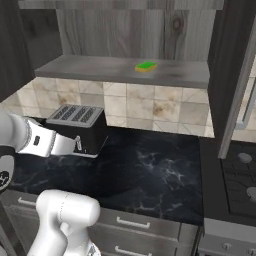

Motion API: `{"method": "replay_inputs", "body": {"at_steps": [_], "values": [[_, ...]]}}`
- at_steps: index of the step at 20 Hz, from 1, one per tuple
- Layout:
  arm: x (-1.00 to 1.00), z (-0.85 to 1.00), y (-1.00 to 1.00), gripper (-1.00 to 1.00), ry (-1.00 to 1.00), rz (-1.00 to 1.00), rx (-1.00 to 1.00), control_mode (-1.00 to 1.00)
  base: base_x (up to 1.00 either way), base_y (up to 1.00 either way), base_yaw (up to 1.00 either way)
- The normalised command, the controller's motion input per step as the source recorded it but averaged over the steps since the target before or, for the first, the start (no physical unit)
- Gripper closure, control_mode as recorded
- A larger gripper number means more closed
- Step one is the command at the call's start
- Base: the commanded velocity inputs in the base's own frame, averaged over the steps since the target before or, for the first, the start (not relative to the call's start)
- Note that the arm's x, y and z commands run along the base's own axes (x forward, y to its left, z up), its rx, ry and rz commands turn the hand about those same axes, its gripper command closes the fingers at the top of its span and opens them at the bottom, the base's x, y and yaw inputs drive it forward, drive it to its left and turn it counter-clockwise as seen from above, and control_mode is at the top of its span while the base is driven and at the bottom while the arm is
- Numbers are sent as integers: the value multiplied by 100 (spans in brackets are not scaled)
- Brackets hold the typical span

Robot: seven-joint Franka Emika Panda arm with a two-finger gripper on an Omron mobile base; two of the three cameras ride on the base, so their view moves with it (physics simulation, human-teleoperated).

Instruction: Locate and retrieve the dish brush and sponge from the cabinet. Place them next to the sink.

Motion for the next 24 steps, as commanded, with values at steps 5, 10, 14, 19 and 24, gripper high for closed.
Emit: {"method": "replay_inputs", "body": {"at_steps": [5, 10, 14, 19, 24], "values": [[0, 0, 0, -100, 0, 0, 0, 100, 16, 8, 0], [0, 0, 0, -100, 0, 0, 0, 100, 55, 13, 0], [0, 0, 0, -100, 0, 0, 0, 100, 36, 32, -2], [0, 0, 0, -100, 0, 0, 0, 100, 23, 23, -1], [0, 0, 0, -100, 0, 0, 0, 100, 0, 0, 0]]}}
